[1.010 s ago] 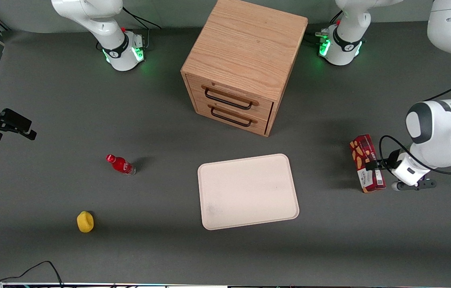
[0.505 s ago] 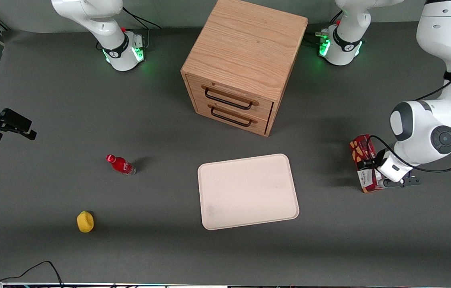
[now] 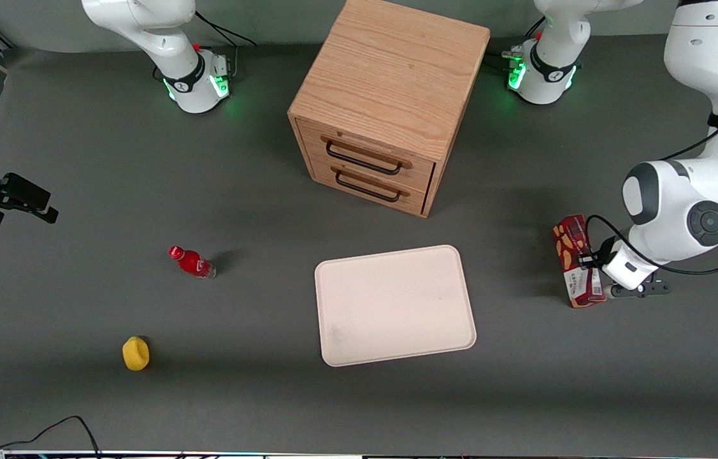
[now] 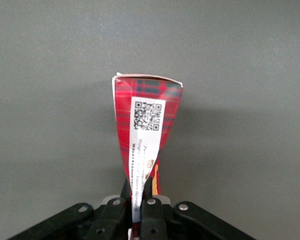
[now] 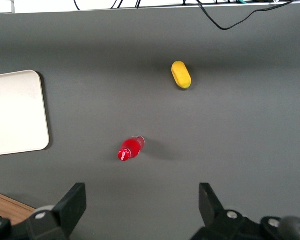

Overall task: Place red cookie box on tray
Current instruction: 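Close the left gripper around the red cookie box, then lift the red cookie box and carry it over the white tray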

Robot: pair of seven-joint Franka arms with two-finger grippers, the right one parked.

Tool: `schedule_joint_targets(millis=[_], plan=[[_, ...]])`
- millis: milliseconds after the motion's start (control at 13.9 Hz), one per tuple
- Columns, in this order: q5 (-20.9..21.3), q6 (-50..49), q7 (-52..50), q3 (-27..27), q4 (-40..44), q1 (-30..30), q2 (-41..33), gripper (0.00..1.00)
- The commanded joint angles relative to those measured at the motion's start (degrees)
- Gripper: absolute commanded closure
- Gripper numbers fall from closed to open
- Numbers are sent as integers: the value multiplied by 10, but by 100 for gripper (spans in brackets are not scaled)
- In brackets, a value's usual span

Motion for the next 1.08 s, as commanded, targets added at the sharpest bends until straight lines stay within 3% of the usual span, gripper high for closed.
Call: schedule_joint_targets(millis=[0,144,361,794,1010], plan=[[1,-86,-9,0,65,-14,-9,100],[-4,-171,-35,0,147,-45,6,100],[-5,-221,-113,-1,258,-101,61,100],[-4,-209,-278,0,392,-227,183,100],[-3,-187,-306,0,397,-251,199,100]])
